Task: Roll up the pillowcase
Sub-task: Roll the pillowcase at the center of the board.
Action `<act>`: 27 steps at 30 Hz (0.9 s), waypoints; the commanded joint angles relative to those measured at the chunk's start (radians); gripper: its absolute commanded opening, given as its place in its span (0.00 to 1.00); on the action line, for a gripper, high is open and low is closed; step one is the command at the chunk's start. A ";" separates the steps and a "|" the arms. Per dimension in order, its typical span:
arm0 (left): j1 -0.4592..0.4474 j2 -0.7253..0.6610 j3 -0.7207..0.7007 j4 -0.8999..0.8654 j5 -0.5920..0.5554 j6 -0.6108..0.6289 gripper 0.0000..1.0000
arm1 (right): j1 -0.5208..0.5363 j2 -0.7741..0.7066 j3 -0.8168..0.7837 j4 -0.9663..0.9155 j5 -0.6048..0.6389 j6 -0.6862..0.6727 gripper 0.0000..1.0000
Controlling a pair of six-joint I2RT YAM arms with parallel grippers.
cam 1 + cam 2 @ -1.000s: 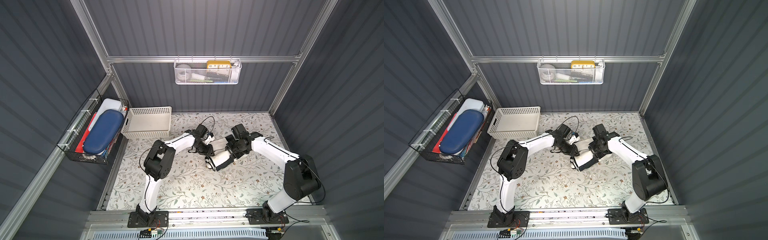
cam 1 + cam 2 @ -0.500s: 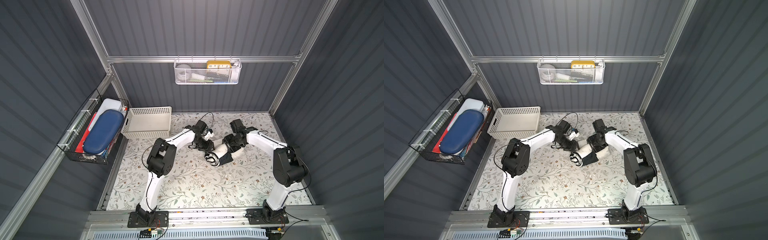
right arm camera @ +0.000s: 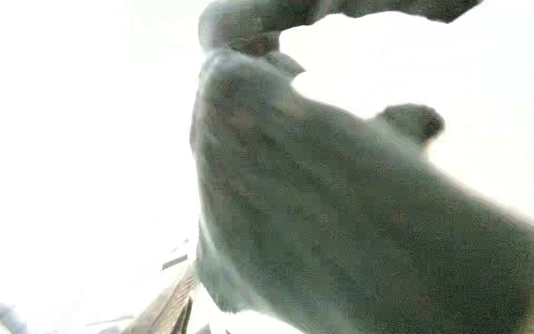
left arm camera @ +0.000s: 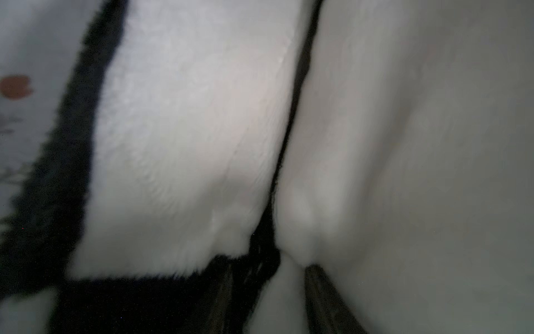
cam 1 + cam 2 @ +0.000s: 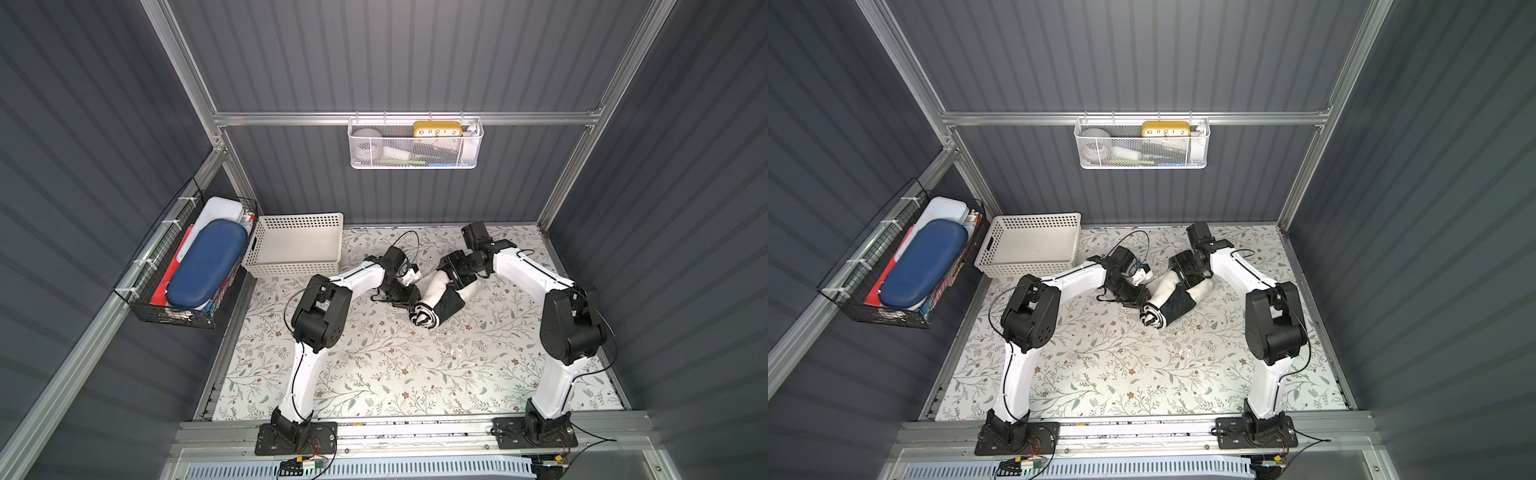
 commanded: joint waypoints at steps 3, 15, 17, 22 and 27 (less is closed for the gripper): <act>-0.006 0.040 0.015 -0.043 0.022 0.005 0.47 | 0.026 0.057 0.020 0.043 -0.011 0.009 0.64; 0.108 -0.148 0.040 -0.069 0.005 -0.089 0.96 | 0.015 0.176 0.071 0.185 -0.025 0.057 0.63; 0.118 -0.130 0.037 -0.066 -0.021 -0.091 0.96 | 0.019 0.180 0.104 0.145 -0.028 0.042 0.64; 0.136 -0.154 0.079 -0.067 -0.057 -0.101 0.89 | 0.018 0.185 0.118 0.131 0.021 0.046 0.65; 0.136 -0.250 0.182 -0.076 -0.064 -0.152 0.82 | 0.024 0.246 0.118 0.162 -0.010 0.078 0.66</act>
